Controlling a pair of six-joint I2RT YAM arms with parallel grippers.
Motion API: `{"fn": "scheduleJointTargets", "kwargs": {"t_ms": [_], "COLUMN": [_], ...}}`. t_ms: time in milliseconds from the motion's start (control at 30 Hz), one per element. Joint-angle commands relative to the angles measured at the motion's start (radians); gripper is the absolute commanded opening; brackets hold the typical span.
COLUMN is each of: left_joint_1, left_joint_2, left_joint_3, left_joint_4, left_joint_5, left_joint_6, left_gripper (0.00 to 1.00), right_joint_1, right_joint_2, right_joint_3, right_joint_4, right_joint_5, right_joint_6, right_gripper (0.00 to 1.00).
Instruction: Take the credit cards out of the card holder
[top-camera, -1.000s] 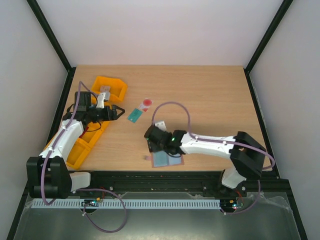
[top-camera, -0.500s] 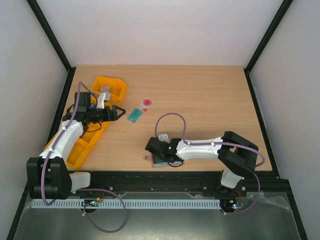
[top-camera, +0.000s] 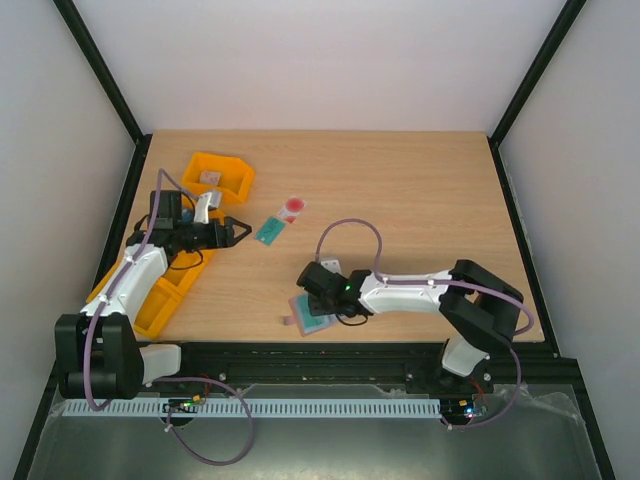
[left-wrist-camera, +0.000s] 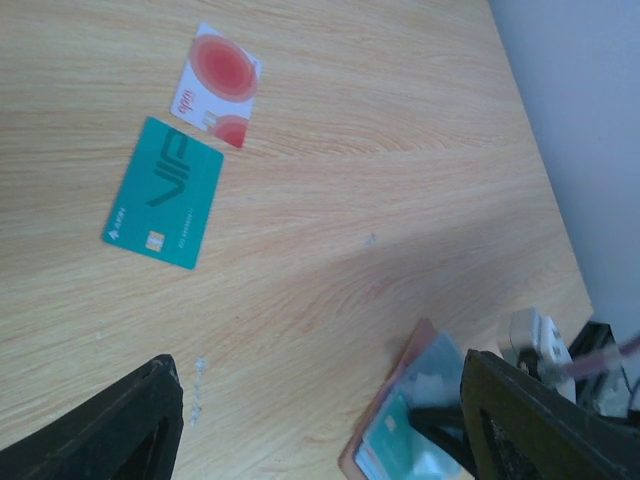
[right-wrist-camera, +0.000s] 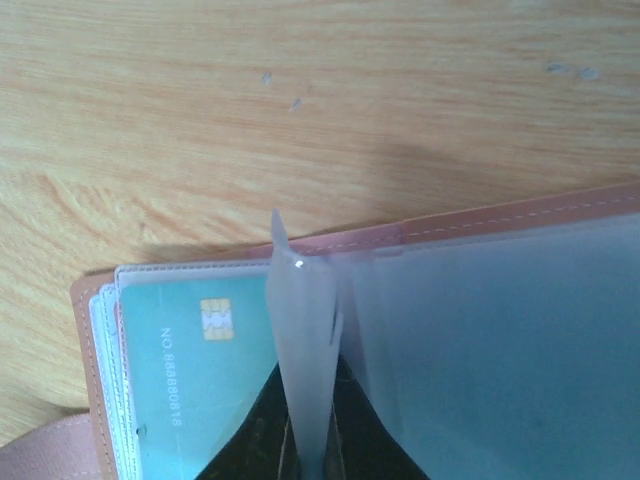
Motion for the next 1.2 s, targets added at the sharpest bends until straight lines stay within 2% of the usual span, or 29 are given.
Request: {"fn": "scheduleJointTargets", "kwargs": {"t_ms": [0,133,367,500,600,700,767,867,933,1000,1100,1167], "left_joint_1": [-0.022,-0.062,-0.102,-0.103,-0.105,-0.106,-0.107,-0.112,-0.131,-0.154,-0.165,-0.165], "left_joint_2": [-0.002,-0.002,0.002,-0.002,-0.004,0.009,0.025,0.044,0.049,0.049,0.051,0.047], "left_joint_3": [-0.025,-0.043,-0.073,-0.052,-0.032,0.007,0.065,0.192,0.223,0.231,0.237,0.238], "left_joint_4": [0.037,0.071,0.115,0.09,0.06,0.041,-0.017,-0.334,-0.405,-0.413,-0.428,-0.433], "left_joint_5": [0.114,0.231,0.368,0.462,0.547,0.674,0.77,0.781,0.777,0.763,0.749,0.749], "left_joint_6": [0.001,-0.01,-0.005,0.044,0.086,0.089,0.126,0.441,0.517,0.521,0.54,0.543], "left_gripper": [0.77,0.79,0.89,0.96,0.98,0.99,0.99,0.99,0.93,0.78,0.33,0.08], "right_joint_1": [-0.069,-0.15,-0.258,-0.301,-0.317,-0.317,-0.317,-0.318,-0.317,-0.317,-0.317,-0.317], "right_joint_2": [-0.086,-0.202,-0.382,-0.437,-0.45,-0.435,-0.426,-0.42,-0.413,-0.404,-0.394,-0.396], "right_joint_3": [-0.046,-0.098,-0.178,-0.159,-0.152,-0.094,-0.038,0.004,0.016,0.019,0.021,0.016], "right_joint_4": [0.118,0.28,0.617,0.739,0.902,0.924,0.908,0.913,0.92,0.942,0.956,0.959], "right_joint_5": [-0.107,-0.207,-0.395,-0.499,-0.617,-0.713,-0.757,-0.803,-0.825,-0.845,-0.864,-0.869], "right_joint_6": [-0.043,-0.058,-0.072,-0.105,-0.104,-0.135,-0.163,-0.174,-0.178,-0.172,-0.169,-0.175], "right_gripper": [0.02,0.02,0.02,0.02,0.02,0.02,0.02,0.02,0.02,0.02,0.02,0.02]}}
